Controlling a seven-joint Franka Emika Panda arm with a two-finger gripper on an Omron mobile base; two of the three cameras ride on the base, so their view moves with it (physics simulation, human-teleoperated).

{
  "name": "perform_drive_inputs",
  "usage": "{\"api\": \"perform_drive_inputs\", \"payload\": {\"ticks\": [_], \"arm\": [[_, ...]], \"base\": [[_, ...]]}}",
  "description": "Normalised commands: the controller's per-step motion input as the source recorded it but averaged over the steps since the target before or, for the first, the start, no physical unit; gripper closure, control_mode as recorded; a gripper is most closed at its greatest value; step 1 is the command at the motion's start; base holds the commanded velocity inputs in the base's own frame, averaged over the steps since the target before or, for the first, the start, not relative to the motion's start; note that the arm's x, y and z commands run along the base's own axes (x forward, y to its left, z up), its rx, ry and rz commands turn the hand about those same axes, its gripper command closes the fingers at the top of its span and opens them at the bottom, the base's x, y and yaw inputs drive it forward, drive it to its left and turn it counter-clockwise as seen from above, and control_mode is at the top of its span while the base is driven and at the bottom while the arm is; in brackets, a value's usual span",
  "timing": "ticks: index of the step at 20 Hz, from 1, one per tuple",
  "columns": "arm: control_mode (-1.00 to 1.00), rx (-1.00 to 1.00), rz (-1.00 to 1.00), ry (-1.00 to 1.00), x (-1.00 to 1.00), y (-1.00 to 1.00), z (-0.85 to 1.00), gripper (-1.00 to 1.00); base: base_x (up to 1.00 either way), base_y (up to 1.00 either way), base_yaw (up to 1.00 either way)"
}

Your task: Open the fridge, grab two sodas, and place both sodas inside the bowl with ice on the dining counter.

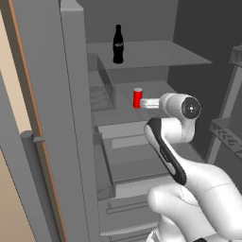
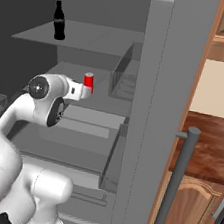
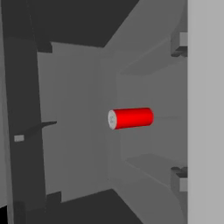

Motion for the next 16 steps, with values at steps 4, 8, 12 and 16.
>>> {"api": "perform_drive_inputs", "payload": {"ticks": [4,8,12,16], "arm": [[-1.00,0.00,-0.02,0.03,0.35,0.04,0.00,-1.00],[-1.00,0.00,0.00,0.00,0.33,0.00,0.00,-1.00],[-1.00,0.00,0.00,0.01,0.46,0.01,0.00,-1.00],[-1.00,0.00,0.00,0.01,0.47,0.00,-0.03,-1.00]], "base": [[0.00,0.00,0.00],[0.00,0.00,0.00],[0.00,0.00,0.00],[0.00,0.00,0.00]]}}
